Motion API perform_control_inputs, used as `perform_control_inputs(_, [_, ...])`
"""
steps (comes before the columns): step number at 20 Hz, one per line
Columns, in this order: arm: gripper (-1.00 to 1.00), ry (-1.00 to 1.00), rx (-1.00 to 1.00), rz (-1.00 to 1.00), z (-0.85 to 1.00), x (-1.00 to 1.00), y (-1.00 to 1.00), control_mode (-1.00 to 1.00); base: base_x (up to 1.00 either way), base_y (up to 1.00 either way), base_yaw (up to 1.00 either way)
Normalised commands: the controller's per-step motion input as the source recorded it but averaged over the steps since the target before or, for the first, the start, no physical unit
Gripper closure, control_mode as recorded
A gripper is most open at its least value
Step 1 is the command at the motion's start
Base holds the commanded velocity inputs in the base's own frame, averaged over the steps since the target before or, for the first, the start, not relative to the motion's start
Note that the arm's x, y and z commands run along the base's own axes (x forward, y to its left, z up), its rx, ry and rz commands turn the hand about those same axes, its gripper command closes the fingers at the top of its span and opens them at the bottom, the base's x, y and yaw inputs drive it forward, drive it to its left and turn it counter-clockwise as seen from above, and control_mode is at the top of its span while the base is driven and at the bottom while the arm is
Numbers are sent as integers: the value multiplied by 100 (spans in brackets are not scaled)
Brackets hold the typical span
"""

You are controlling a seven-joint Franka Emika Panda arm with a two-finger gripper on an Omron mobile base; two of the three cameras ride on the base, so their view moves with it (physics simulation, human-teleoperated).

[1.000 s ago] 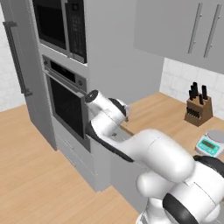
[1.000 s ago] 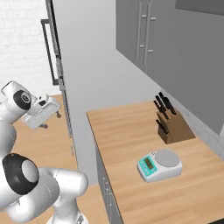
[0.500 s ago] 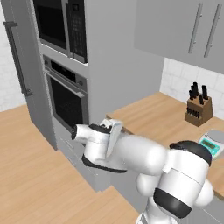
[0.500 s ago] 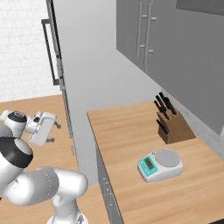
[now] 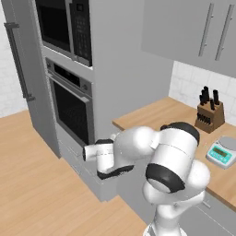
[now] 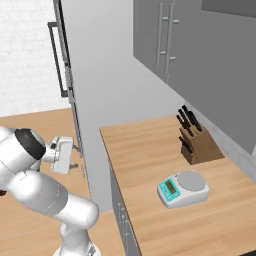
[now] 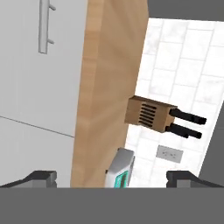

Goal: Take a straw from the drawer in front and place it inside the glass cup on the dining counter.

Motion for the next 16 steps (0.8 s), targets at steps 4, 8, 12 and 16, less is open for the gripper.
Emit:
perform_control_inputs(4, [-100,-2,-11,0,-50,22,-24,-100,0,0,0])
perform_control_inputs(8, [-100,-3,-4,0,-53,30,-31,-100,0,0,0])
perform_control_inputs(12, [-100,-3,0,0,-46,38,-26,-100,0,0,0])
perform_control_inputs(16, [-100,-6,0,0,-37,39,-20,-100,0,0,0])
